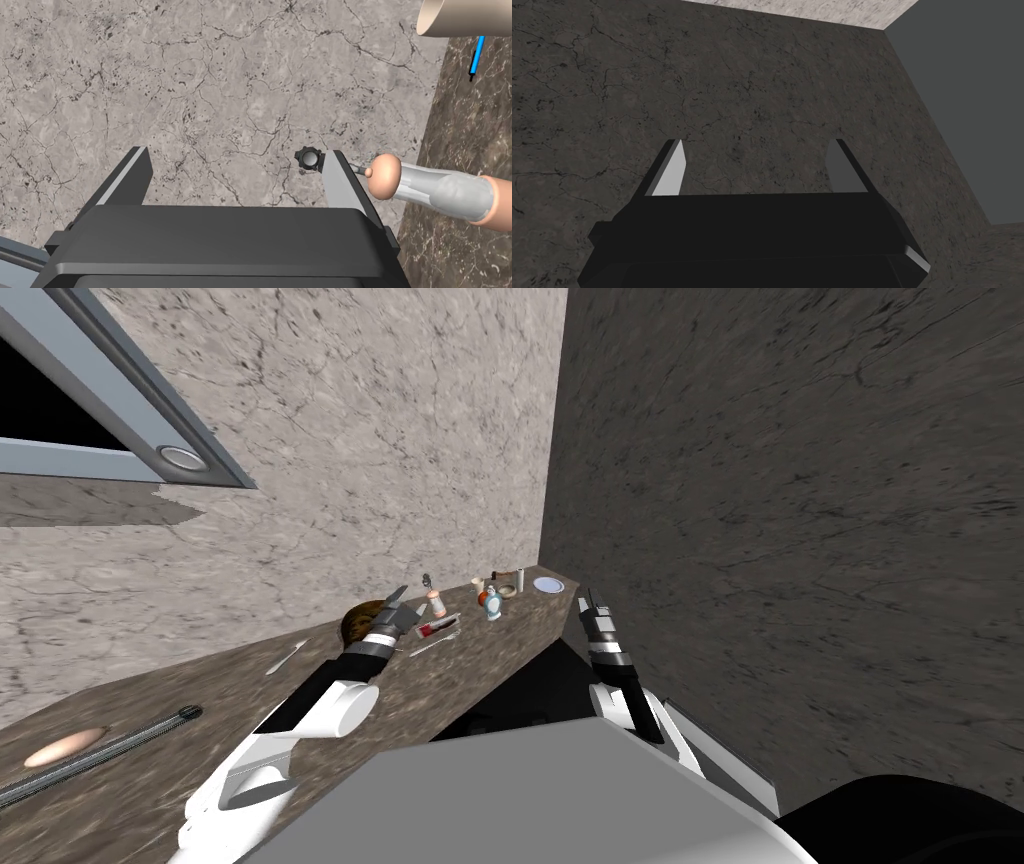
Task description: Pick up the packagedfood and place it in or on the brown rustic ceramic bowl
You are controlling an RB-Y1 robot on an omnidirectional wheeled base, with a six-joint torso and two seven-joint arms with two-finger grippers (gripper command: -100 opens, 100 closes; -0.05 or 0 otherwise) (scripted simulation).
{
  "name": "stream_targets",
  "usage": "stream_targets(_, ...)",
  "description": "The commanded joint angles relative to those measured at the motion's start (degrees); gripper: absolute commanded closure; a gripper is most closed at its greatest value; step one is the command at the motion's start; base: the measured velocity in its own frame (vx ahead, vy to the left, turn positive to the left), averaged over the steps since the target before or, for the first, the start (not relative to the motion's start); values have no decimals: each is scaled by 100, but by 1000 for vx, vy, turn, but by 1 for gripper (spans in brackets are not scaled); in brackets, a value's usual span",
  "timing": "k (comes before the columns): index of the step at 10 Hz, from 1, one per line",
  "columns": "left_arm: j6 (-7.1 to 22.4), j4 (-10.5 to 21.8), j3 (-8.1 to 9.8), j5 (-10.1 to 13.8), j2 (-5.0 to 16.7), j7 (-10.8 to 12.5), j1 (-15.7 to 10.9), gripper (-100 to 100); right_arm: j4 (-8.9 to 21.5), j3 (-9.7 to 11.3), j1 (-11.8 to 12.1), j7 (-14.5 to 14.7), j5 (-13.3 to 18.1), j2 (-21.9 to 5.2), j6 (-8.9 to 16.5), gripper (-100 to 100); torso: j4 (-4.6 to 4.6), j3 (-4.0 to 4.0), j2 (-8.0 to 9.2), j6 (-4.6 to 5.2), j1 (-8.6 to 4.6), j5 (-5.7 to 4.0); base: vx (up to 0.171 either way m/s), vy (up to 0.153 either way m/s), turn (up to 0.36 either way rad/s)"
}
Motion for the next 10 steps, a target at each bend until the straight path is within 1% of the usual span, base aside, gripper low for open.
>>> stream_targets(1,286,100,53,286,252,121,-79,-100,0,0,0,0,0,0,0,0,0,0,0,0,0,0,47,-54,-104)
stream_targets(2,415,100,53,327,252,121,-79,-100,0,0,0,0,0,0,0,0,-1,-2,-4,1,-2,0,34,-45,-60)
stream_targets(3,596,201,99,565,462,223,-169,-100,0,0,0,0,0,0,0,0,-1,-1,-1,0,1,1,31,-54,-124)
stream_targets(4,759,201,99,594,462,223,-169,-100,0,0,0,0,0,0,0,0,0,0,0,2,-2,0,32,-43,-68)
stream_targets(5,931,313,144,836,671,328,-256,-100,0,0,0,0,0,0,0,0,0,1,2,-1,1,1,44,-61,-121)
stream_targets(6,1075,313,144,857,671,328,-256,-100,0,0,0,0,0,0,0,0,0,-1,-2,2,-4,0,38,-42,-53)
stream_targets(7,1254,438,189,1084,881,433,-340,-100,0,0,0,0,0,0,0,0,0,0,0,-2,1,0,41,-46,-102)
stream_targets(8,1407,438,189,1116,881,433,-340,-100,0,0,0,0,0,0,0,0,-1,-1,-2,1,1,0,33,-34,-78)
stream_targets(9,1486,438,189,1116,881,433,-340,-100,0,0,0,0,0,0,0,0,0,0,1,-1,4,1,16,-10,-1)
stream_targets(10,1680,575,233,1369,1089,539,-419,-100,0,-1,0,0,0,0,0,0,1,4,8,-3,12,3,27,-26,-122)
